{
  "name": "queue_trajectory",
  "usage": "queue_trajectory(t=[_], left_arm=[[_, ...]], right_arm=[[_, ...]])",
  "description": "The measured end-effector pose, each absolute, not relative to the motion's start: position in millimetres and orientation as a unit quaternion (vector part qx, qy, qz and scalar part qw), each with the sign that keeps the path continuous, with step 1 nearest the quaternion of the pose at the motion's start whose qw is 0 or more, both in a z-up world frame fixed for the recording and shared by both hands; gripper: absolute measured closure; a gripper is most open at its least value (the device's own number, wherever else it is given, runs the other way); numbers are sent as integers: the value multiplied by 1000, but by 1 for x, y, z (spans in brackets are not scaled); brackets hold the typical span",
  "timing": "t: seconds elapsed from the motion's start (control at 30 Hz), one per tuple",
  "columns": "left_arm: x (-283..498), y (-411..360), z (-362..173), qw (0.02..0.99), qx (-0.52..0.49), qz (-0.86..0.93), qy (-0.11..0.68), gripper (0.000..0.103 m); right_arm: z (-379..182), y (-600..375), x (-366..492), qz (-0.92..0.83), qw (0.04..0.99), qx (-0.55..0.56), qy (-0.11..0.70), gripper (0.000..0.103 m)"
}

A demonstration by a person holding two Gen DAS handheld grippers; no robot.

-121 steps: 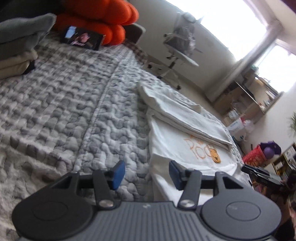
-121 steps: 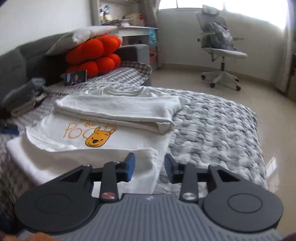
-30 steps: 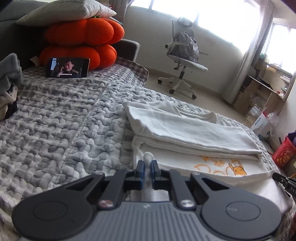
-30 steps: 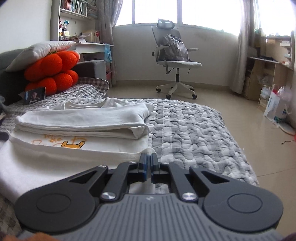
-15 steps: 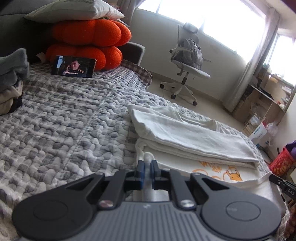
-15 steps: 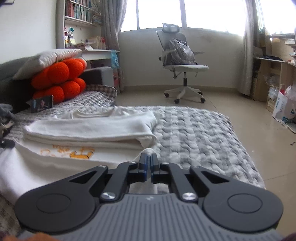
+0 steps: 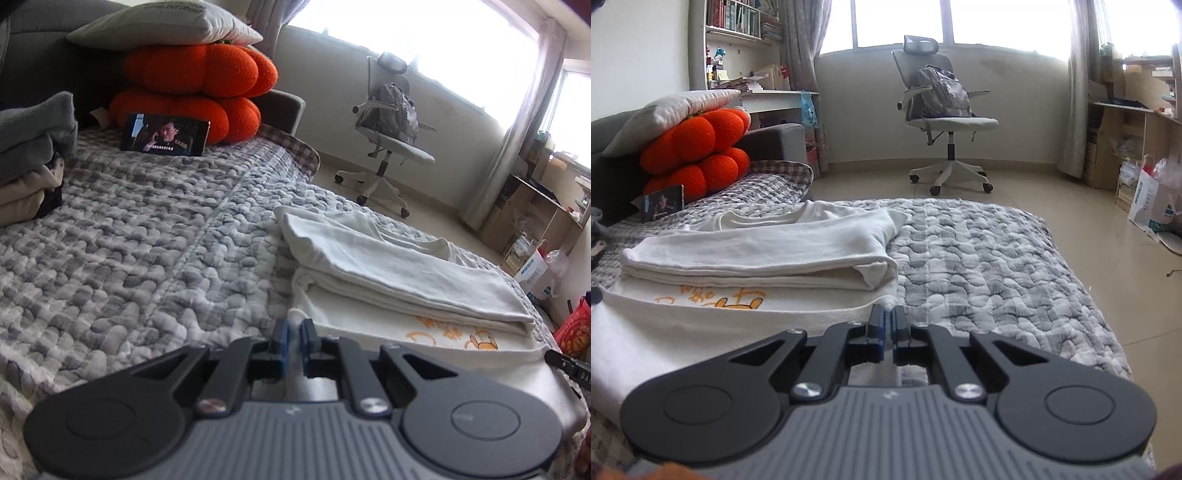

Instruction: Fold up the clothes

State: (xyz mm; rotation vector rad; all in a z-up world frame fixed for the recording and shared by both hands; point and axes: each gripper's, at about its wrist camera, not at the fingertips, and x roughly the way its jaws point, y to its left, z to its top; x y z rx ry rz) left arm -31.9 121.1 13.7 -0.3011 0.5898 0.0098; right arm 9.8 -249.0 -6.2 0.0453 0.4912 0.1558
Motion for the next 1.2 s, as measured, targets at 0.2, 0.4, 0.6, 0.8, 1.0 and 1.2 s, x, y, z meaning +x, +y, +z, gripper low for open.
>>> queue_trajectory(t=[0.2, 0.4, 0.6, 0.8, 1.0, 1.2], left_arm=[[-31, 122, 14, 944, -155, 4, 290, 95], [-28, 126, 12, 941, -173, -6, 293, 91], [-29, 124, 12, 943, -164, -18, 288, 93], [-26, 119, 15, 947, -154, -11, 282, 95], [-20, 118, 12, 947, -152, -5, 284, 95], [-19, 124, 12, 943, -170, 0, 286, 94]], right_arm=[[-4, -249, 2, 69, 970, 22, 233, 99], [-6, -256, 0, 55, 967, 41, 244, 94], [-5, -272, -13, 94, 956, 115, 255, 75], [0, -261, -26, 90, 962, 66, 249, 100], [3, -262, -33, 79, 963, 83, 246, 100], [-7, -264, -23, 71, 957, 82, 269, 94]])
